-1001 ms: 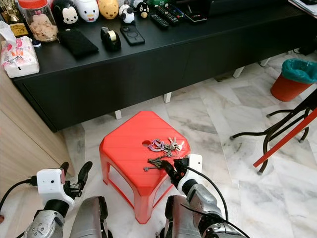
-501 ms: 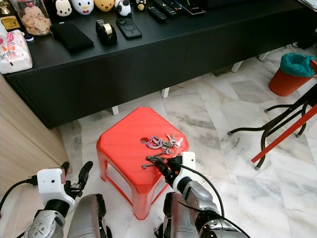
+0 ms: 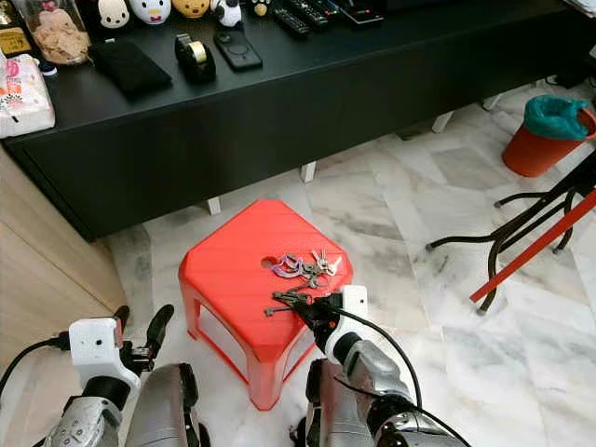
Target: Hang keys on a hook
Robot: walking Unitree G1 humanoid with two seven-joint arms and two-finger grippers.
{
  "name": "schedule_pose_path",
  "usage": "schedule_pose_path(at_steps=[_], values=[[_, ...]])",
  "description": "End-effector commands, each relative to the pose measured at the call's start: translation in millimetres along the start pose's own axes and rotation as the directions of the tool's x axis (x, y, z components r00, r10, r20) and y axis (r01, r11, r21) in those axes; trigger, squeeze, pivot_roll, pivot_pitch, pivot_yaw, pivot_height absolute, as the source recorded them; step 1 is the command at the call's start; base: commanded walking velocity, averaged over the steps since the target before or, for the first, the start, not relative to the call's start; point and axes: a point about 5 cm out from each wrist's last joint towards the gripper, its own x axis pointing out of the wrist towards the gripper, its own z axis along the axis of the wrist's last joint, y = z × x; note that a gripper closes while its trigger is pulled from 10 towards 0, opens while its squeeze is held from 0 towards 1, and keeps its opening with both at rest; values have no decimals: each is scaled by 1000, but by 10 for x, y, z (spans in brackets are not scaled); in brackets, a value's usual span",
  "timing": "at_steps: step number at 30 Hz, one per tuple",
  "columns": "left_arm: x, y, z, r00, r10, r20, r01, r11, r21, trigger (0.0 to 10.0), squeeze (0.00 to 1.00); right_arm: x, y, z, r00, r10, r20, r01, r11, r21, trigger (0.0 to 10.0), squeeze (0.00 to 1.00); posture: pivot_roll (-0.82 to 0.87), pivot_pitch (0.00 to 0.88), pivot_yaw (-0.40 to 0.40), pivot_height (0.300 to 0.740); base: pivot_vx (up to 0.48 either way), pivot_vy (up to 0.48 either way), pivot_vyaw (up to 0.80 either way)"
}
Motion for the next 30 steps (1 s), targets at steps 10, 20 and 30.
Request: schedule_pose_path(at_steps=[10,20,30], values=[[-6,8,-42,1000,-1,-21,1,1000,19,10000,0,-82,-90,-132,998,-41,-46,42,999,18,0,0,55,204,-149,596,0,0,0],[-7,13,-61,1000,-2,-28,3,999,36,10000,0,-84,-92,-124,998,-41,-38,41,999,18,0,0,56,200,-146,596,0,0,0],[63,32,-79,1000,3,-29,-2,999,53,10000,0,-123,-151,15,997,-41,73,39,999,20,0,0,71,161,-144,596,0,0,0]])
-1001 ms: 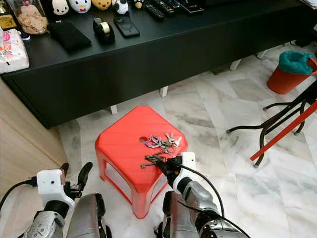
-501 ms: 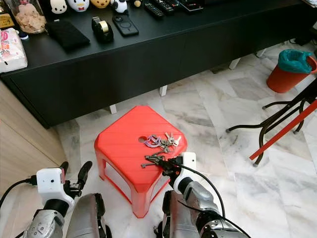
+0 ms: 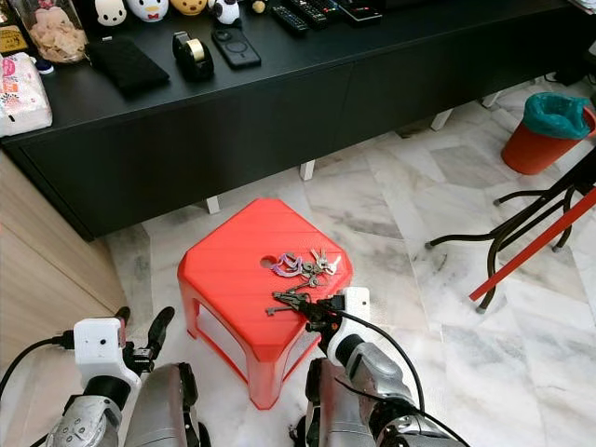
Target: Hang keys on a hook
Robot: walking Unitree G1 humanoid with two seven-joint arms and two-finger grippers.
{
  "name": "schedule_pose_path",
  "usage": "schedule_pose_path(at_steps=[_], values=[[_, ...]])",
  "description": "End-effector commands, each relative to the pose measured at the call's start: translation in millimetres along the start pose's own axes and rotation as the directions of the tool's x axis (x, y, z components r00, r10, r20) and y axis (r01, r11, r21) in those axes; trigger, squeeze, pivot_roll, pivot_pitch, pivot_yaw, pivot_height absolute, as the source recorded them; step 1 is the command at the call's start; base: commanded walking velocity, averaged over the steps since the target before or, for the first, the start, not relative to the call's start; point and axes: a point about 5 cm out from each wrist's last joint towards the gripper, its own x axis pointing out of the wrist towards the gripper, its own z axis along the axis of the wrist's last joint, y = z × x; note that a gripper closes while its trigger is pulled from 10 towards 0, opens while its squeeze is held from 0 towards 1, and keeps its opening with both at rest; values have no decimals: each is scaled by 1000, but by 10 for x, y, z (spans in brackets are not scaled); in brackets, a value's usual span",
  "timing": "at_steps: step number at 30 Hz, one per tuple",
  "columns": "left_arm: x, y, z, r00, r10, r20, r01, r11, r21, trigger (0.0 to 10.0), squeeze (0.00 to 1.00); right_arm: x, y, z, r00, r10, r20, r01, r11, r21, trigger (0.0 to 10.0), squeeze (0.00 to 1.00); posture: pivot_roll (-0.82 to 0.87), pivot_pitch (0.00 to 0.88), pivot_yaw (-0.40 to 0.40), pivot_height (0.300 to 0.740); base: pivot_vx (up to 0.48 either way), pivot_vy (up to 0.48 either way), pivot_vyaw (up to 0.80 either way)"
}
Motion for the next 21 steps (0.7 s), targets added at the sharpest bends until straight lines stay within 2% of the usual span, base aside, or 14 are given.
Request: schedule_pose_path(at_steps=[1,11,15,21], values=[[-8,16,-61,1000,9,-18,-9,1000,6,10000,0,-62,-90,35,999,-24,36,24,1000,12,0,0,71,161,-144,596,0,0,0],[122,111,-149,999,37,-27,-37,999,15,10000,0,-104,-124,191,993,24,113,-20,999,-38,0,0,66,56,-145,596,0,0,0],[211,156,-207,998,55,-36,-55,998,17,10000,0,-72,-73,386,982,80,169,-61,992,-114,0,0,63,0,-142,596,0,0,0],[339,145,-200,998,56,-17,-56,998,8,10000,0,8,34,622,963,125,238,-93,986,-140,0,0,62,0,-135,596,0,0,0]])
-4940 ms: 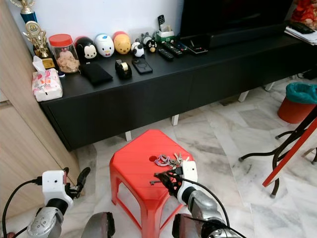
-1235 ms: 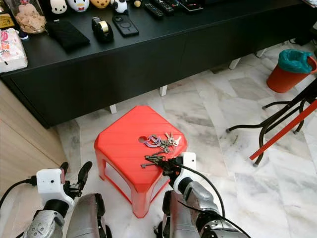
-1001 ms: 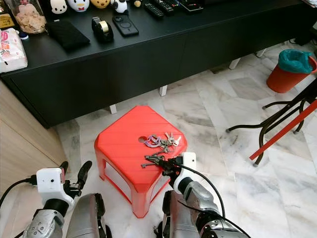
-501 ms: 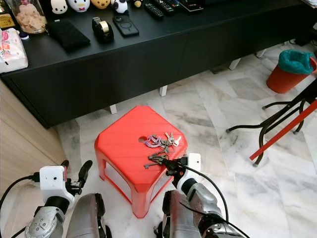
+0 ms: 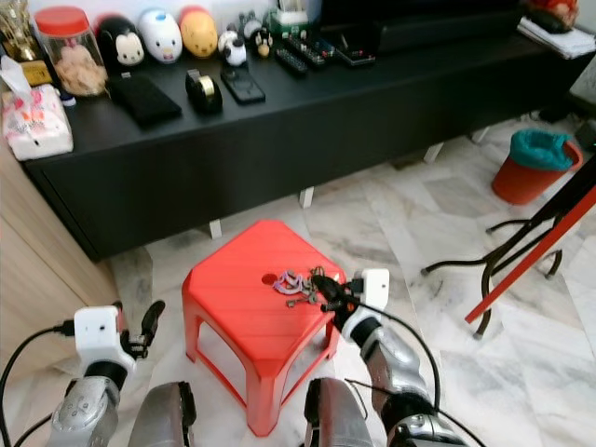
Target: Hang keys on a hook
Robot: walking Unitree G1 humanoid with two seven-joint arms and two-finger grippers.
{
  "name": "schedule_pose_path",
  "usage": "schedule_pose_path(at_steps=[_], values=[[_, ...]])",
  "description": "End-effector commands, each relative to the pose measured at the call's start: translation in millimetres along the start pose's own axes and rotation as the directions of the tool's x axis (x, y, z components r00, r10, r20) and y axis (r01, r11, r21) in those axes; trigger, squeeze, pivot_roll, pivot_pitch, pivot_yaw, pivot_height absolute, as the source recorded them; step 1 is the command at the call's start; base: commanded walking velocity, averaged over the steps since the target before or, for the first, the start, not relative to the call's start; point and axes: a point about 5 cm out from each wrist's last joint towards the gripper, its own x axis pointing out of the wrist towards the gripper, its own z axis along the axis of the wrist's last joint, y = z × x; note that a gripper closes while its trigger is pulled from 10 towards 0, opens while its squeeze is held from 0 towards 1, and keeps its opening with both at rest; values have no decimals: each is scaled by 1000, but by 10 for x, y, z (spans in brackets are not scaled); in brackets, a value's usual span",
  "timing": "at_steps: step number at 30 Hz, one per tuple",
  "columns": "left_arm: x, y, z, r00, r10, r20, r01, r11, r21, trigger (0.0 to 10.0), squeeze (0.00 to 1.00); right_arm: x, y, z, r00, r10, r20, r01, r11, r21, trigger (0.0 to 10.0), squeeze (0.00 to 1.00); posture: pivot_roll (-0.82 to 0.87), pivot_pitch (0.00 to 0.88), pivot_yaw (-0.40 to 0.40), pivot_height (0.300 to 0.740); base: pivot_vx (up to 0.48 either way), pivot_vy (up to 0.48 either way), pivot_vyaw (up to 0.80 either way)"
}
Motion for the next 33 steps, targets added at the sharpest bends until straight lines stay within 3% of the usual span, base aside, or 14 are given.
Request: schedule_pose_path(at_steps=[1,3,4,5,6,10,11,12,16,18,19,21,24,33], values=[[27,-11,-43,1000,3,-8,-3,1000,1,10000,0,49,30,150,998,26,57,-24,999,-33,0,0,57,0,-130,596,0,0,0],[63,-11,-42,1000,3,-3,-3,1000,-1,10000,0,71,66,191,996,44,73,-41,998,-48,0,0,51,0,-127,596,0,0,0],[88,-11,-40,1000,4,2,-4,1000,-5,10000,0,66,83,229,995,54,89,-47,996,-73,4157,0,42,0,-122,596,0,0,0],[98,-10,-41,1000,4,3,-4,1000,-6,10000,0,63,83,240,994,53,94,-46,996,-81,4157,0,42,0,-122,596,0,0,0],[113,-13,-40,1000,4,8,-4,1000,-11,10000,0,30,46,263,994,23,109,-14,996,-87,10000,0,36,0,-117,596,0,0,0],[144,-54,-32,1000,-6,15,7,1000,-21,10000,0,-196,-323,146,964,-266,19,266,959,-96,10000,0,22,0,-105,596,0,0,0],[144,-54,-32,1000,-6,15,7,1000,-21,10000,0,-196,-323,146,964,-266,19,266,959,-96,10000,0,22,0,-105,596,0,0,0],[152,-74,-34,1000,-11,14,12,1000,-25,10000,0,-346,-507,21,908,-413,-64,404,907,-121,10000,0,15,0,-101,596,0,0,0],[168,-106,-40,1000,-25,16,26,999,-25,10000,0,-548,-694,-119,807,-566,-169,542,824,-167,10000,0,22,0,-98,596,0,0,0],[175,-100,-43,999,-28,17,28,999,-22,10000,0,-492,-658,-54,830,-541,-135,527,840,-129,10000,0,20,0,-97,596,0,0,0],[192,-79,-27,999,-26,22,26,999,-20,10000,0,-309,-526,111,888,-457,-39,458,888,32,10000,0,13,0,-92,596,0,0,0],[203,-70,-19,999,-25,25,25,1000,-19,10000,0,-216,-445,211,913,-408,21,405,910,89,10000,0,16,0,-92,596,0,0,0],[223,-68,-12,999,-26,29,26,1000,-16,10000,0,-108,-320,294,941,-334,57,338,939,-72,10000,0,23,0,-92,596,0,0,0],[210,-88,-27,999,-25,35,26,999,-20,10000,0,-3,-61,360,962,-217,165,255,930,-263,10000,0,29,0,-93,596,0,0,0]])
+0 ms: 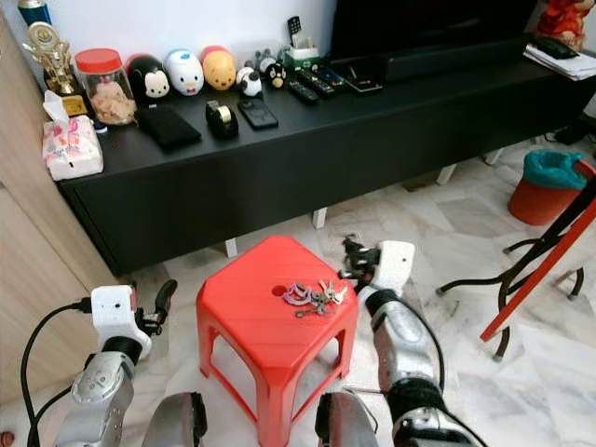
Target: Hang keys on a hook
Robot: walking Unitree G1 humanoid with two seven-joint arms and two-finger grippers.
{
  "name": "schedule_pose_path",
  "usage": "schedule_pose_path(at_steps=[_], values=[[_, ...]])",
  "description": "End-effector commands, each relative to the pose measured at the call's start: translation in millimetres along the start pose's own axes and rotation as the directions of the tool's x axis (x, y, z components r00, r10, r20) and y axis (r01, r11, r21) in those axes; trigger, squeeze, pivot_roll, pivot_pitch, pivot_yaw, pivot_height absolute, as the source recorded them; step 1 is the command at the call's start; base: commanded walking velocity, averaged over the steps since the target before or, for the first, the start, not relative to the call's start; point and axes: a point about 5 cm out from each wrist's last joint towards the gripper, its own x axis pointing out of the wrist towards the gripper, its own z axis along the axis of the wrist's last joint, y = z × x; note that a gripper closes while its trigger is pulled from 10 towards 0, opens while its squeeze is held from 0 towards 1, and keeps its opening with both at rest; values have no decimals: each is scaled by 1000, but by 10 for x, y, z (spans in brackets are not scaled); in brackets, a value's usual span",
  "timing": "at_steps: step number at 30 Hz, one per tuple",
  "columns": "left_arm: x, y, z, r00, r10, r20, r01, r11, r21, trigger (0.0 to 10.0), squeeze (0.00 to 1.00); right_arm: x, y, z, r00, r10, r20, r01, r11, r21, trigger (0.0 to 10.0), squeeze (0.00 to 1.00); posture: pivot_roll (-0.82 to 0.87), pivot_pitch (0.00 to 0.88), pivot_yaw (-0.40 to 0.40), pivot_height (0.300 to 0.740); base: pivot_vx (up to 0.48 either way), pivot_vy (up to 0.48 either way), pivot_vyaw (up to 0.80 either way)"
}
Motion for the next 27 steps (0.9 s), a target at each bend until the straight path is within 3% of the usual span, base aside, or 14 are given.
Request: schedule_pose_path(at_steps=[1,13,27], values=[[-26,-13,-57,1000,-1,-18,0,1000,-3,10000,0,-6,1,81,999,0,49,2,999,-48,10000,0,26,0,-89,596,0,0,0],[-32,-64,-100,1000,-16,-21,16,1000,-21,10000,0,-198,80,86,986,-73,151,80,996,-38,10000,0,11,0,-74,601,0,0,0],[-36,-46,-153,999,-19,-38,18,1000,-24,10000,0,-246,22,123,984,-105,144,112,993,-37,10000,0,12,0,-66,681,0,0,0]])
